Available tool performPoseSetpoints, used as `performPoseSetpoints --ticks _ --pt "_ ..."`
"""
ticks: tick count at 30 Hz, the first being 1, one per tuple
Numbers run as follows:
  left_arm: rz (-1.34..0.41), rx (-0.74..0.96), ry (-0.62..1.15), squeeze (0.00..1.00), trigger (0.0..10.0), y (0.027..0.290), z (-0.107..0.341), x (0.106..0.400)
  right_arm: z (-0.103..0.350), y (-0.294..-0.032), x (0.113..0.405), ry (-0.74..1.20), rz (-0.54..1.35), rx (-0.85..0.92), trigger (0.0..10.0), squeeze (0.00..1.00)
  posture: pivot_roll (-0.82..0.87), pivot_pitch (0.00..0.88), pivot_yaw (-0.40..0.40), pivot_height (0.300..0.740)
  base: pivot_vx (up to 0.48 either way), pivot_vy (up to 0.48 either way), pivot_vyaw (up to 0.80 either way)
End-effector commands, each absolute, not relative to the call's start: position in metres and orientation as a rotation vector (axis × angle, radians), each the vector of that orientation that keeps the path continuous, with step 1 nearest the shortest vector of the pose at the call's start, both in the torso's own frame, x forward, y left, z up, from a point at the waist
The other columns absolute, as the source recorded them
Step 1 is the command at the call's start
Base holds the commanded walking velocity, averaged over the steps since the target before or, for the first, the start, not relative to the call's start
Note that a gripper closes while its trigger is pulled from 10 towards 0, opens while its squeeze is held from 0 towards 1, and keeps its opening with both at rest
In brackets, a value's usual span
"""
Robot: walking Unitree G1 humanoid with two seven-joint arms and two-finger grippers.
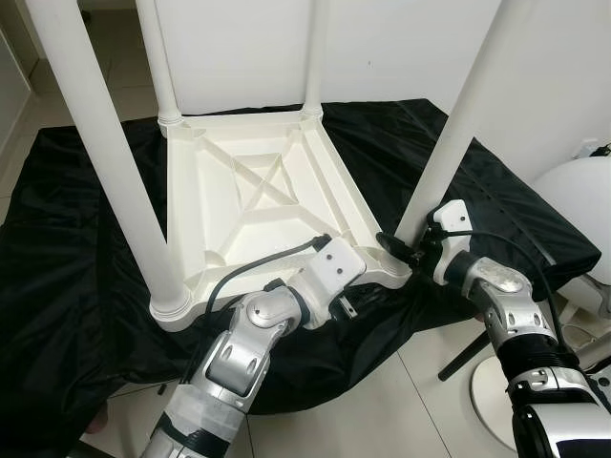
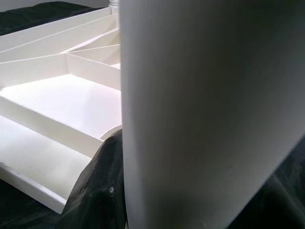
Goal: Building children table
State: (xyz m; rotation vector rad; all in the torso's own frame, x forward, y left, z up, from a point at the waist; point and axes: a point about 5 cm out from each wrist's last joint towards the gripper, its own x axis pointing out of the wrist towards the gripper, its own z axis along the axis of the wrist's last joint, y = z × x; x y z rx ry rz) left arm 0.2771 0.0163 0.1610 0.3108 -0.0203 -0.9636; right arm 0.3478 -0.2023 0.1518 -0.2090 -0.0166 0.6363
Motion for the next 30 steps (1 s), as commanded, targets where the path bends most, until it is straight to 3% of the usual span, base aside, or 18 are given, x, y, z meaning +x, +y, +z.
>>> performPoseSetpoints --ticks 1,12,18,21,24,27,30 --pt "-0.935 0.341 -0.035 0.00 10.0 0.015 0.162 0.278 0.137 -0.207 0.345 0.053 0.604 -0.201 10.0 0.00 -0.05 0.034 -0.037 0.740 0.000 0.000 0.00" --pt "-0.941 0.345 -0.032 0.00 10.0 0.014 0.161 0.278 0.136 -0.202 0.346 0.018 0.419 -0.128 10.0 0.00 -0.06 0.039 -0.033 0.740 0.000 0.000 0.00" --pt "-0.946 0.344 -0.025 0.00 10.0 0.014 0.161 0.277 0.140 -0.188 0.344 -0.013 0.178 -0.010 10.0 0.00 -0.06 0.041 -0.032 0.740 0.000 0.000 0.00" --pt "-0.942 0.343 -0.024 0.00 10.0 0.015 0.161 0.278 0.132 -0.174 0.338 0.003 0.044 0.035 10.0 0.00 -0.06 0.038 -0.041 0.740 0.000 0.000 0.00" --pt "-0.942 0.343 -0.024 0.00 10.0 0.015 0.161 0.278 0.132 -0.174 0.338 0.003 0.044 0.035 10.0 0.00 -0.06 0.038 -0.041 0.740 0.000 0.000 0.00" --pt "-0.935 0.341 -0.021 0.00 10.0 0.015 0.160 0.278 0.125 -0.147 0.331 0.003 -0.036 0.085 10.0 0.00 -0.06 0.034 -0.038 0.740 0.000 0.000 0.00" --pt "-0.933 0.340 -0.021 0.00 10.0 0.015 0.160 0.278 0.125 -0.138 0.329 0.001 -0.054 0.105 10.0 0.00 -0.06 0.033 -0.037 0.740 0.000 0.000 0.00"
